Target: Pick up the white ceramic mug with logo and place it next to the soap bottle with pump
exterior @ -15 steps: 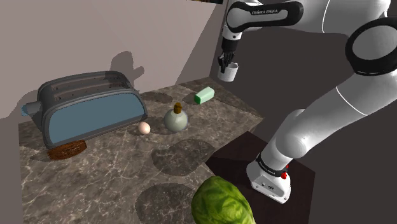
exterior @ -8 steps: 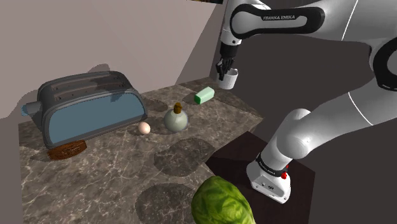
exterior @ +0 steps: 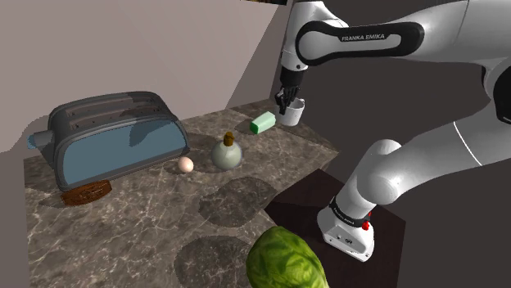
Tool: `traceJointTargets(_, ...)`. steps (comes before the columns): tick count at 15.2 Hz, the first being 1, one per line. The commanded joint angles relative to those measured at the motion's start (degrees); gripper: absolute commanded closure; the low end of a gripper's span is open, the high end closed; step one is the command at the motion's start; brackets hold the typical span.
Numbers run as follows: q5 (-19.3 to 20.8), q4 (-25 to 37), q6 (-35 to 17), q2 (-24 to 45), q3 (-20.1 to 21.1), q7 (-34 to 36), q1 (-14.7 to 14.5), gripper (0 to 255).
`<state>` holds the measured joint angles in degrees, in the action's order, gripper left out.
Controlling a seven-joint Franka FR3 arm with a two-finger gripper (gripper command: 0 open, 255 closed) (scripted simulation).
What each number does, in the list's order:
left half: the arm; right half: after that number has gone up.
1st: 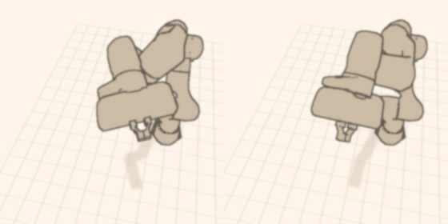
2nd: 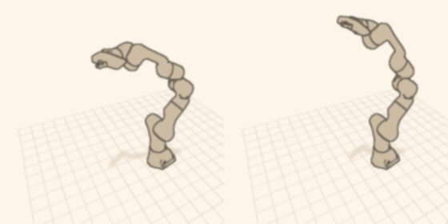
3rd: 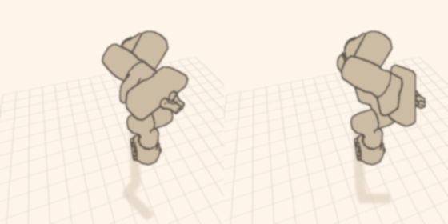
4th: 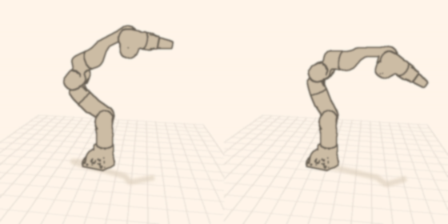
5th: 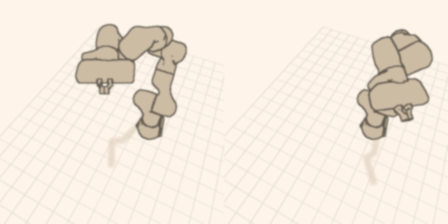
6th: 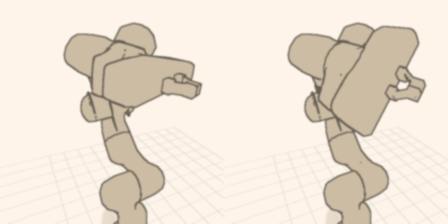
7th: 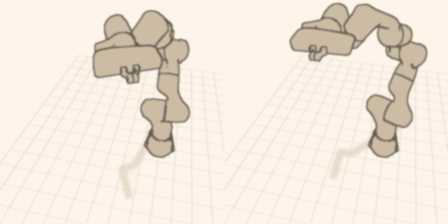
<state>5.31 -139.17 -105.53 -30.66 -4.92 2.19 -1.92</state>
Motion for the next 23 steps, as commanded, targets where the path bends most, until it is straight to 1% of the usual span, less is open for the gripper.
traceJointTargets(1,0.06,-1.24,-1.65,0.37,-0.07,0.07,0.01,255)
traceJointTargets(12,0.45,-7.93,-10.87,2.91,-0.49,0.45,0.13,255)
traceJointTargets(23,0.87,-13.24,-20.81,7.54,-0.94,0.84,0.24,255)
